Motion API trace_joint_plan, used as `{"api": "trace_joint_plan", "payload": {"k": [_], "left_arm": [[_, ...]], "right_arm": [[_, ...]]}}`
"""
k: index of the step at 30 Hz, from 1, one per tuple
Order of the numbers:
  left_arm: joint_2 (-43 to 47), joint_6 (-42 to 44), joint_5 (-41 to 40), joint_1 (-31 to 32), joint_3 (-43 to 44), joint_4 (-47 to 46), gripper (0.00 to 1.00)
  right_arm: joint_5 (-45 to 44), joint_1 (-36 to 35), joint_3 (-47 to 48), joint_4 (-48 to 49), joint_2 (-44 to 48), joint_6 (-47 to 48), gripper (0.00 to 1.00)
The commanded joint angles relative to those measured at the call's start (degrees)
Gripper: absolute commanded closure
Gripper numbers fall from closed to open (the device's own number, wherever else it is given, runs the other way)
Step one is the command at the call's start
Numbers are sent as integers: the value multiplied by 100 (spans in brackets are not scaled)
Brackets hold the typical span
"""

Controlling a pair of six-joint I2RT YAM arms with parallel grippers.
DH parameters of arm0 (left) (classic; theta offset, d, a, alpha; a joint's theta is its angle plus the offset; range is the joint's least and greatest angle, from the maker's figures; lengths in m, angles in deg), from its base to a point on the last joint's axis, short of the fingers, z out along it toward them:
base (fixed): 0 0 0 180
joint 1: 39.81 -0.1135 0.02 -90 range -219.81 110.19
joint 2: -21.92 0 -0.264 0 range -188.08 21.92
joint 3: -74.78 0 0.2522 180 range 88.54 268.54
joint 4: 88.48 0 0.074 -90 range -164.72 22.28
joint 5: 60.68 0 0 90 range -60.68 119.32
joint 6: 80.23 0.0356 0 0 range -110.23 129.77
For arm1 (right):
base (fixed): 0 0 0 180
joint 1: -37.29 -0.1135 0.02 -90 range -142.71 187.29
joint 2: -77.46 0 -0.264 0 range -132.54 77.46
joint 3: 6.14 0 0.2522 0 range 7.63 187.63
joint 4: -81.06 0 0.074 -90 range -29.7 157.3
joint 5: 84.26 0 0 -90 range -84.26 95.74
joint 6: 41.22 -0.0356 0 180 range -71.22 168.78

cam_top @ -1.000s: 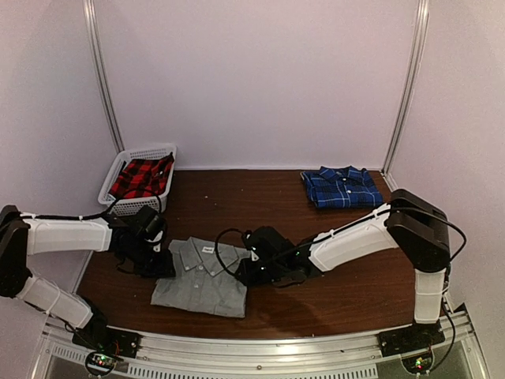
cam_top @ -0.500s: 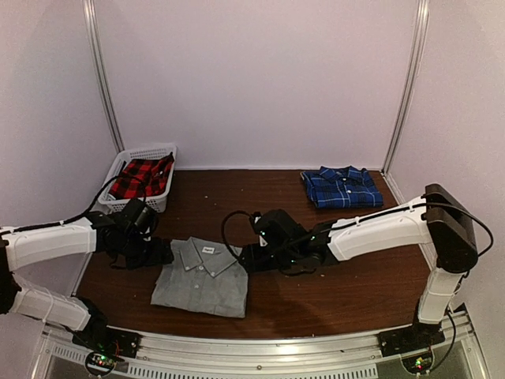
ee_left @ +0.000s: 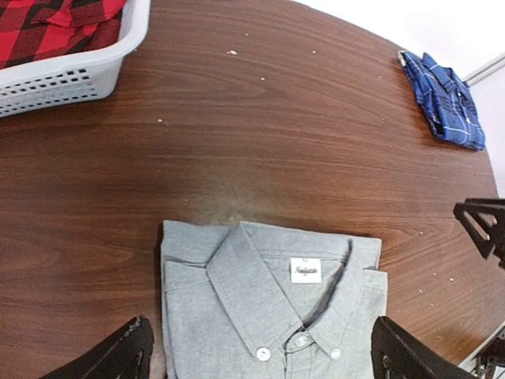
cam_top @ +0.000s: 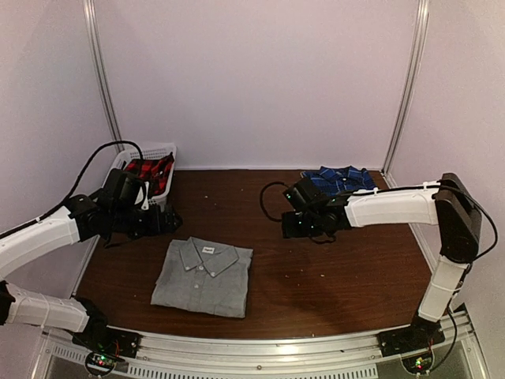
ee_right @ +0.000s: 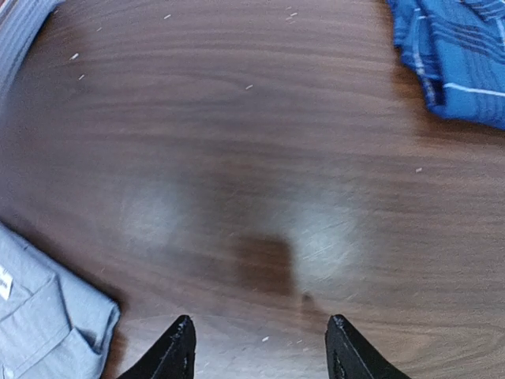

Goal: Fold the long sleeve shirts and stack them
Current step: Move the square-folded shirt to the corner of the board.

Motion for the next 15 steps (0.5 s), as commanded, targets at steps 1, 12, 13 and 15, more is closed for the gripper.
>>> {"api": "trace_joint_plan", "payload": {"k": [1,12,13,15], "left_arm": [[170,226,707,-6,56,-566,2],[389,278,1165,-6,-221,-954,3],[406,290,1180,-6,-237,-954,2],[423,322,1201,-6,-248,-959,2]], "right_arm": [[-546,569,448,-513,-97,339,44],[-979,1468,1935,-1079,-1290,755,53],[-1016,1481,2056,-1126,-1411,784,54],[-1074,1513,2356,-1276,-1648,803,56]]}}
